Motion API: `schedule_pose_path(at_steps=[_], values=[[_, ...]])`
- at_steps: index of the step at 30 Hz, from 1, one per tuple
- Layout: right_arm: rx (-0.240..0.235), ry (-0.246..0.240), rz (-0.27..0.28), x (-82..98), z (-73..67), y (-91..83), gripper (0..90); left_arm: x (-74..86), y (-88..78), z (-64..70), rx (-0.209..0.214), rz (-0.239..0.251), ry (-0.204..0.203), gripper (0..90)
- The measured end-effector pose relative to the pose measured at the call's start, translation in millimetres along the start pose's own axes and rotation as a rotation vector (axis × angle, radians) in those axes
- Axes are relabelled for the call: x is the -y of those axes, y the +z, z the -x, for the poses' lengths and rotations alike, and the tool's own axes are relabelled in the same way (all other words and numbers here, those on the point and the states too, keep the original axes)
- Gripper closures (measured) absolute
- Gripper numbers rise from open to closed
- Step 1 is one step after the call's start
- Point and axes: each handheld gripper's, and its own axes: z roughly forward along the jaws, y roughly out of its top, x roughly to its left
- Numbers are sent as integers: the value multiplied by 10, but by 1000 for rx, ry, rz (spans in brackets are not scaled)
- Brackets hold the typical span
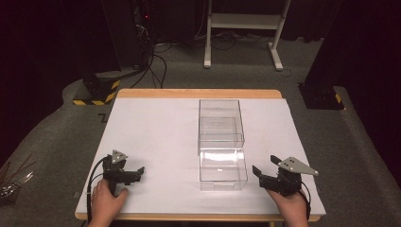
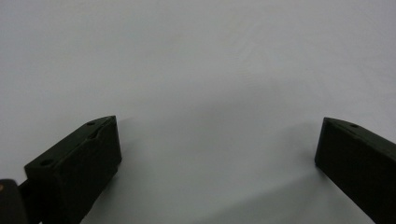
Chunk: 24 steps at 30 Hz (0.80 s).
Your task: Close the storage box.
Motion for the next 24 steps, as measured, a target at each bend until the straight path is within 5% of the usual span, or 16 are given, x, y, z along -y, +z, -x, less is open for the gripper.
schedule_pose_path(at_steps=[24], values=[[-123,-22,39,-25,-271,-120,213,0,0,0,0,0,1,5]])
